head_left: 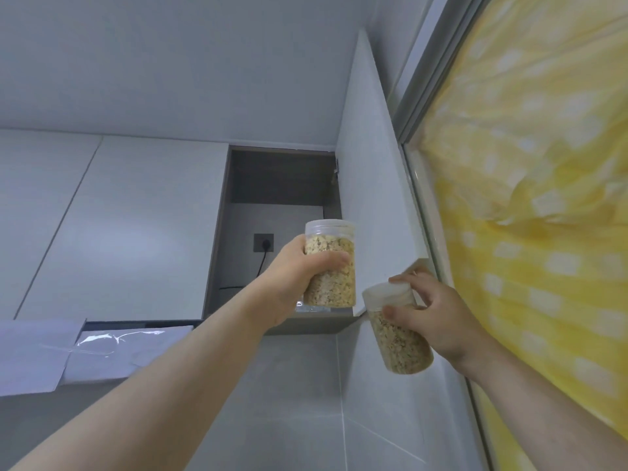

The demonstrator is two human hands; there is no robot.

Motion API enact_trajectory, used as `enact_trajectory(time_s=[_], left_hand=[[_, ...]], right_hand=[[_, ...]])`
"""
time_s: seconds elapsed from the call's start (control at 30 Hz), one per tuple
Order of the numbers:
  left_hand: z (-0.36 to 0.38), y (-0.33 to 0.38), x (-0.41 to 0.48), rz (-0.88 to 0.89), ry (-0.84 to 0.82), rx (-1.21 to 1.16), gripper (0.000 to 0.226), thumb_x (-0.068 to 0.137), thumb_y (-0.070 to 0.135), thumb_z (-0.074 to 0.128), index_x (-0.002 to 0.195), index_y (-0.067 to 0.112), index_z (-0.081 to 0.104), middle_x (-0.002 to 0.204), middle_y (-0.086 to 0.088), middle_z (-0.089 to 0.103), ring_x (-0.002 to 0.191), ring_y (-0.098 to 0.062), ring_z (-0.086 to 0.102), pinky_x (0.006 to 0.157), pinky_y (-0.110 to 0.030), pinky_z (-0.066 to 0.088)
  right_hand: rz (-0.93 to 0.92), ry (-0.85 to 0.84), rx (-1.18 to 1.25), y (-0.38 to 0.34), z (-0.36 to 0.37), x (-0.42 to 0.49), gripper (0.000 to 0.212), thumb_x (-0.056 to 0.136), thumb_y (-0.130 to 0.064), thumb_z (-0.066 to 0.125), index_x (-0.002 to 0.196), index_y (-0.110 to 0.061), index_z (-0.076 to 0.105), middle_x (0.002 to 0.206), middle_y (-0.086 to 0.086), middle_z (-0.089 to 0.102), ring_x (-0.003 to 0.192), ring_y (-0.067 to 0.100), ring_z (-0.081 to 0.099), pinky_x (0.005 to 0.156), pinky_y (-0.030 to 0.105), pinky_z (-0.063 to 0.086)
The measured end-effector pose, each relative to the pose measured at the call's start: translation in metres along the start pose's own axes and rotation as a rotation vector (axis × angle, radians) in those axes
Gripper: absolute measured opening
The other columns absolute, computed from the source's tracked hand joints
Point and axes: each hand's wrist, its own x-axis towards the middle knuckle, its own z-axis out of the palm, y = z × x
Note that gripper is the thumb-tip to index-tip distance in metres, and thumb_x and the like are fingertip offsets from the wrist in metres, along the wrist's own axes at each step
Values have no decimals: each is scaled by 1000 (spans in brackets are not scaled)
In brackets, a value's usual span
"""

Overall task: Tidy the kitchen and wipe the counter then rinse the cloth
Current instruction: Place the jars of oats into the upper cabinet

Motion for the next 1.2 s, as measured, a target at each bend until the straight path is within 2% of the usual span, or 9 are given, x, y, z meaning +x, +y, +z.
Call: enact_trajectory(time_s=[0.13,0.27,0.43,0.53,0.63,0.8,0.97,1.07,1.2], left_hand=[[-13,-10,-8,-61,114,0,35,78,19,76,107,12,61,99,-11,72,94,-27,72,84,-49,59],[-27,-22,-14,-122,202,56,46,76,27,79,114,12,59,106,-12,72,94,-24,72,84,-48,59],[-38,-28,-23,-140,220,92,57,66,33,81,114,12,61,103,-8,74,93,-22,73,86,-46,58],[-40,-31,-27,-154,217,103,51,71,28,82,114,11,61,102,-8,74,94,-23,73,87,-47,58],[-41,-33,-30,-169,227,107,39,78,22,80,111,11,63,101,-8,75,91,-22,73,85,-45,59],[-49,-38,-33,-181,246,119,32,80,21,78,107,12,64,99,-8,75,89,-21,74,82,-42,59],[-57,-43,-36,-189,276,116,22,83,18,76,101,14,65,97,-8,75,88,-21,74,74,-35,58],[-61,-48,-38,-200,285,134,19,82,18,76,98,14,66,92,-5,76,84,-18,74,69,-31,57],[-73,-61,-40,-210,316,147,18,82,15,76,97,12,66,93,-8,75,83,-18,74,68,-31,57]], right_hand=[[-30,41,18,3,-4,2,62,57,-36,81,115,-16,68,118,-3,57,89,-2,65,65,12,52],[-30,67,29,3,-5,2,60,57,-37,79,113,-16,68,117,-4,57,90,-4,64,65,11,50],[-9,120,103,7,-3,2,57,55,-33,81,108,-15,70,115,-1,61,96,9,67,72,18,51],[6,143,164,6,3,1,48,64,-25,87,107,-14,70,113,6,66,92,13,69,72,23,51],[48,189,239,4,9,1,41,76,-12,82,113,-11,67,109,10,70,87,15,68,69,24,50],[33,185,207,5,9,-1,35,75,-14,84,106,-13,69,111,10,67,78,5,67,61,14,52],[93,191,237,8,22,-5,27,77,-13,81,102,-15,72,99,9,74,79,16,70,70,29,55],[121,128,235,11,42,-6,18,76,-14,81,92,-16,75,90,7,76,80,21,71,76,38,56],[165,55,311,18,70,0,8,79,-15,78,86,-14,76,86,9,75,75,19,69,73,36,54]])
